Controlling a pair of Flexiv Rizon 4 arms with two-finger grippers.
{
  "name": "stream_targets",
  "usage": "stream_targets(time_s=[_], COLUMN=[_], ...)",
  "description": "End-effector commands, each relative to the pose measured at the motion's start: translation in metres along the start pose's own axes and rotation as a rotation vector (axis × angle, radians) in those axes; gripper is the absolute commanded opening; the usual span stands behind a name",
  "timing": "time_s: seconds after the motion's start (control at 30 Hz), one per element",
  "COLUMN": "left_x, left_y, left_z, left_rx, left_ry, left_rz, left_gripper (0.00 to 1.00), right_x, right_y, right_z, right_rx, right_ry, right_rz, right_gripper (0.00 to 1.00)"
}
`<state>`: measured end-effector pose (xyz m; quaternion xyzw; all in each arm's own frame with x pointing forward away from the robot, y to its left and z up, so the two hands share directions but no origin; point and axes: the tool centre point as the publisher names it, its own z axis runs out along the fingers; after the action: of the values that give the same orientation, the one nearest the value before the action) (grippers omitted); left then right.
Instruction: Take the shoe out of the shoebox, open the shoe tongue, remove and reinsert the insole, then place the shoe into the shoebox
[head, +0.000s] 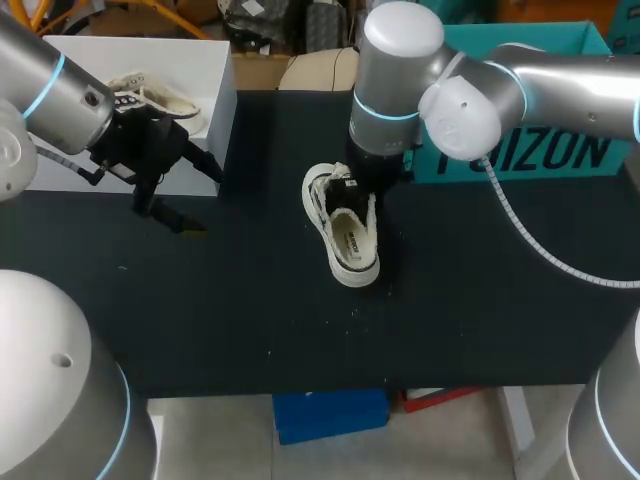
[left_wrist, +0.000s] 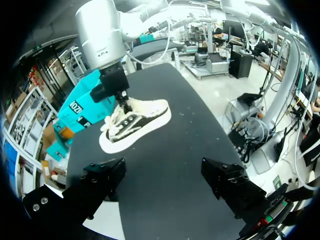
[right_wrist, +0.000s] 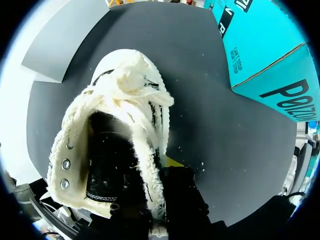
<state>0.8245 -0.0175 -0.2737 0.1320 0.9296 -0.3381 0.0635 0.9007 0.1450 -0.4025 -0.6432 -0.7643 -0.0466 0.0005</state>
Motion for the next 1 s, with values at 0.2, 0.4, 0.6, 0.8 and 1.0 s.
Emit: stream_targets(time_s=[0.2,0.4,0.6,0.8,1.0], left_x=[0.001,0.001,0.001,0.001,0.001], left_y=[0.000,0.000,0.000,0.000,0.000], left_z=[0.001,0.001,0.001,0.001,0.001], left_rx=[-0.001,-0.001,-0.001,-0.001,-0.001], left_ry=[-0.003,-0.003,-0.003,-0.003,-0.003], left_rz=[0.001,0.001,0.001,0.001,0.001], left_gripper=[1.00,1.00,1.00,1.00,1.00], right_x=[-0.020,-0.026,-0.033,-0.050,-0.052], right_y=[-0.020,-0.022,-0.017,-0.001,0.001], right_z=[-0.084,-0.144,-0.204,-0.243,-0.248], right_rx=[-0.040,-0.085,0.006,0.159,0.208], right_ry=[-0.033,-0.001,-0.034,-0.174,-0.221], right_rz=[0.013,-0.110,-0.744,-1.191,-1.269], right_gripper=[0.00,0.00,0.00,0.00,0.00])
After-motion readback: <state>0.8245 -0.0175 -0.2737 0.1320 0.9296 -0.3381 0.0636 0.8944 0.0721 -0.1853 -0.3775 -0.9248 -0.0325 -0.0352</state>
